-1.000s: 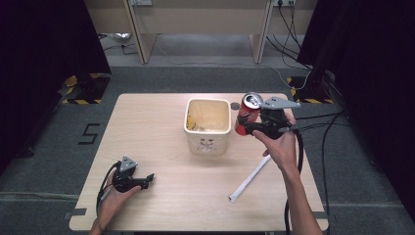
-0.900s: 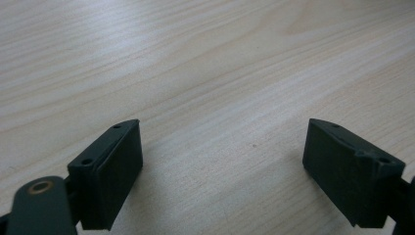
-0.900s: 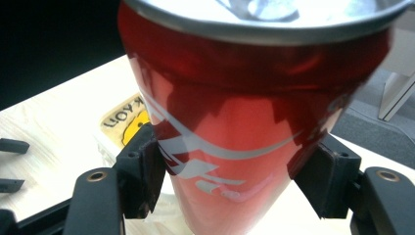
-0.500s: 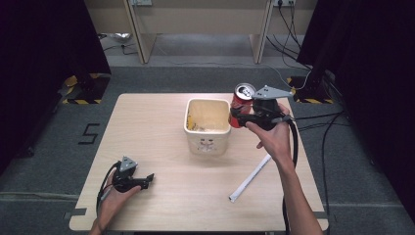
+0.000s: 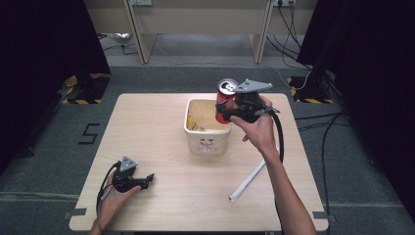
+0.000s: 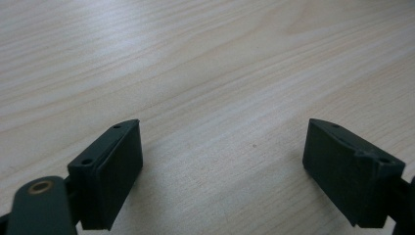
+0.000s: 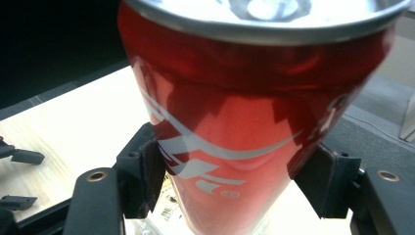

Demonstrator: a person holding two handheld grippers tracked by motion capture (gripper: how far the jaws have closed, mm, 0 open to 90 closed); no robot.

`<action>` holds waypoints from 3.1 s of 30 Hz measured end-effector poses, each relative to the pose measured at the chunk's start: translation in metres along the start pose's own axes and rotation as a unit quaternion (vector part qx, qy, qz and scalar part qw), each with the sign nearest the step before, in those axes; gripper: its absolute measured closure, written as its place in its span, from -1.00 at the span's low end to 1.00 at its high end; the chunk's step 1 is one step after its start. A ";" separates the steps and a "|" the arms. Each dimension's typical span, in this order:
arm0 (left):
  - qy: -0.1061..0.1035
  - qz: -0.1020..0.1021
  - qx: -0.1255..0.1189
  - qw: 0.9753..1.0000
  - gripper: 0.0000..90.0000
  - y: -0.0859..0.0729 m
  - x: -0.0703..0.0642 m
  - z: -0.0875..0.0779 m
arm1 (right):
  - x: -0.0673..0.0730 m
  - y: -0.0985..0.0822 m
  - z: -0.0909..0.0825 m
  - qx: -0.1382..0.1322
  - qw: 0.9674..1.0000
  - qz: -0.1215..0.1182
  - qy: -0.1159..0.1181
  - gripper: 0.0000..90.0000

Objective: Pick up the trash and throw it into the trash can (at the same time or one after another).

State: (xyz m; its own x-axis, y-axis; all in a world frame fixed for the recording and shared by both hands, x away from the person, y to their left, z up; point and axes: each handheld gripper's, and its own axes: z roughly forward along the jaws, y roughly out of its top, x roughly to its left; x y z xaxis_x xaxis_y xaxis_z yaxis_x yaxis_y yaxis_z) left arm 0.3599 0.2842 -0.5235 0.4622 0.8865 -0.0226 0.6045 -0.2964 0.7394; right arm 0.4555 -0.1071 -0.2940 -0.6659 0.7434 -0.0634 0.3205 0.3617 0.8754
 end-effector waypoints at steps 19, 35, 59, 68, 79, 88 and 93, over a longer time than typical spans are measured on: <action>0.000 0.000 0.000 1.000 -0.69 0.000 0.000 0.000 | 0.008 0.003 0.040 0.016 1.000 0.004 0.024 -0.25; 0.001 0.000 -0.001 1.000 -0.69 0.000 0.000 0.000 | 0.010 -0.005 0.076 0.038 0.999 0.009 0.029 -0.25; 0.001 0.001 -0.001 1.000 -0.69 0.000 0.000 0.000 | 0.027 -0.024 0.110 0.065 0.996 0.020 0.060 -0.25; 0.001 0.001 -0.001 1.000 -0.69 0.000 0.000 0.000 | 0.032 -0.027 0.113 0.074 0.996 0.012 0.057 -0.25; 0.000 0.001 0.000 1.000 -0.69 0.000 0.000 0.000 | 0.033 -0.034 0.116 0.080 0.995 0.019 0.057 -0.26; 0.000 0.001 0.000 1.000 -0.69 0.000 0.000 0.000 | 0.032 -0.037 0.118 0.083 0.994 0.022 0.060 -0.31; 0.000 0.000 -0.001 1.000 -0.69 0.000 0.000 0.000 | 0.032 -0.035 0.115 0.082 0.994 0.024 0.065 -0.50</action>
State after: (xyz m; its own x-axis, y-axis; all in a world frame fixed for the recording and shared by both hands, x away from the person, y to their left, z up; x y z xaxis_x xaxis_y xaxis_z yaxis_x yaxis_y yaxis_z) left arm 0.3599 0.2841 -0.5236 0.4624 0.8864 -0.0220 0.6031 -0.2963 0.7406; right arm 0.5002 -0.0311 -0.3823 -0.7245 0.6876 0.0484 0.4531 0.4222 0.7851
